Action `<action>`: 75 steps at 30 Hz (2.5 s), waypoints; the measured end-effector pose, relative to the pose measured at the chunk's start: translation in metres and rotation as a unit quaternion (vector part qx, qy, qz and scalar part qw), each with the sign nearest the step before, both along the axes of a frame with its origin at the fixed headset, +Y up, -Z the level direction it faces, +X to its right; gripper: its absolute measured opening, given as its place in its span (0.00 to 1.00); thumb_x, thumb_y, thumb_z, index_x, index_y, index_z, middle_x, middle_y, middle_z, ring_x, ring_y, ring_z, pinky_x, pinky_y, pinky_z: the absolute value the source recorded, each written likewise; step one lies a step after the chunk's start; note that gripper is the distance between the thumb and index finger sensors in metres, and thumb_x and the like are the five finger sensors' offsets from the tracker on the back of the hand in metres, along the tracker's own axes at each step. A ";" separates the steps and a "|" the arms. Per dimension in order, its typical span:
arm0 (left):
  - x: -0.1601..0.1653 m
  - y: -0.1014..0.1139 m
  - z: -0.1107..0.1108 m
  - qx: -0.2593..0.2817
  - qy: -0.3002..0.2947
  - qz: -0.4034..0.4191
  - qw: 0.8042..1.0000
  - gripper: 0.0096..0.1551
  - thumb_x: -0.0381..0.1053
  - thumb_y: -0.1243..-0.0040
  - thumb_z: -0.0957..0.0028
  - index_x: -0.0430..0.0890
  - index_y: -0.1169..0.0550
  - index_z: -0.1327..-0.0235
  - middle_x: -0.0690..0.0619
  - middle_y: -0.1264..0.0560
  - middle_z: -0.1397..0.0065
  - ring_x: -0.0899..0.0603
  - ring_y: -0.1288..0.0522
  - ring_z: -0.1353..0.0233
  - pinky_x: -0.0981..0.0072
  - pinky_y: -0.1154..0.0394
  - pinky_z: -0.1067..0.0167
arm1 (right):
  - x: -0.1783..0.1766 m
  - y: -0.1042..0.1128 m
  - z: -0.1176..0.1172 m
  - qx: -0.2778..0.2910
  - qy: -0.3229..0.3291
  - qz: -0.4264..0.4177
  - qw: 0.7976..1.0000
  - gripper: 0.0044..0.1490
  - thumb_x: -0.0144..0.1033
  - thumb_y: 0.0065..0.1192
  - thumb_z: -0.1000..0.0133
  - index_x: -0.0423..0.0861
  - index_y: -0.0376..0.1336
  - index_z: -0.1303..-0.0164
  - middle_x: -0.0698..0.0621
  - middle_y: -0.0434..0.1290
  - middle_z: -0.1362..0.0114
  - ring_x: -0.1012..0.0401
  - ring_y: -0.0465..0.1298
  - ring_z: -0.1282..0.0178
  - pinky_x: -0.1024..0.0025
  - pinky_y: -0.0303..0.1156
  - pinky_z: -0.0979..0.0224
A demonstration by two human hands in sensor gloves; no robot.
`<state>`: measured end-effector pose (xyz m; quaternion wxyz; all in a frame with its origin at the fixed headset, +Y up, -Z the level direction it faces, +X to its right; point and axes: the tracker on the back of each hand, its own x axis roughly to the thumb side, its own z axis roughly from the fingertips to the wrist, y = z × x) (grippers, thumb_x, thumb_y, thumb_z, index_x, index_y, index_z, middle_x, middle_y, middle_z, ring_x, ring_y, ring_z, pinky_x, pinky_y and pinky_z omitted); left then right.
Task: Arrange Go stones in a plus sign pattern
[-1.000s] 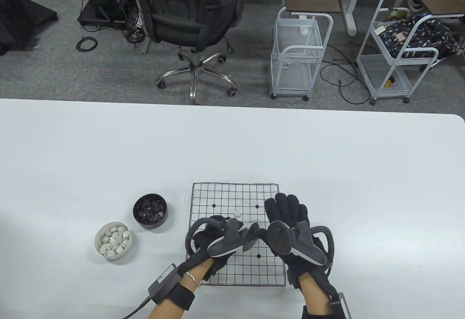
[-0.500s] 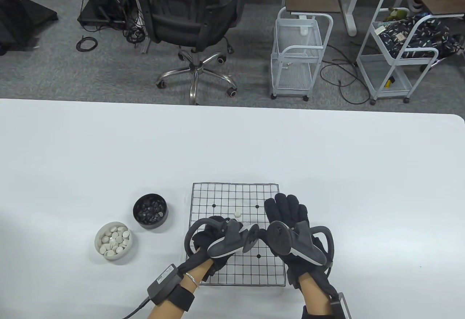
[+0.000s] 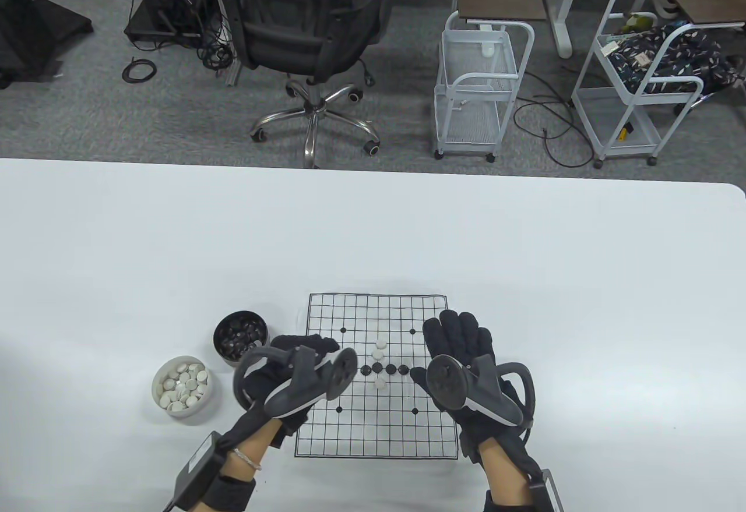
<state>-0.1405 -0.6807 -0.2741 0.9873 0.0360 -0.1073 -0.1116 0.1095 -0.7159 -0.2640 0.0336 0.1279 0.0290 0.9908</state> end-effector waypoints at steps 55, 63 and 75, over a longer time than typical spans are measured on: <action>-0.179 -0.039 -0.010 -0.117 0.338 -0.004 0.934 0.22 0.62 0.43 0.51 0.55 0.16 0.50 0.58 0.12 0.52 0.60 0.16 0.66 0.67 0.20 0.51 | -0.001 -0.001 0.000 -0.005 -0.001 0.006 1.000 0.51 0.60 0.41 0.39 0.44 0.36 0.13 0.37 0.39 0.12 0.36 0.40 0.12 0.42 0.40 0.17; -0.127 0.014 0.007 -0.025 0.160 0.127 0.979 0.23 0.60 0.47 0.48 0.54 0.16 0.49 0.59 0.10 0.54 0.63 0.15 0.69 0.70 0.18 0.56 | -0.001 0.000 -0.001 -0.005 -0.002 0.003 1.000 0.51 0.59 0.41 0.39 0.44 0.36 0.13 0.37 0.39 0.12 0.36 0.40 0.12 0.42 0.40 0.17; 0.027 -0.035 -0.006 -0.201 -0.029 0.196 0.959 0.22 0.61 0.46 0.48 0.52 0.15 0.52 0.59 0.10 0.58 0.64 0.17 0.72 0.71 0.18 0.59 | 0.001 0.000 -0.001 -0.001 -0.005 -0.004 1.000 0.51 0.59 0.41 0.39 0.44 0.36 0.13 0.37 0.38 0.12 0.36 0.40 0.12 0.42 0.40 0.17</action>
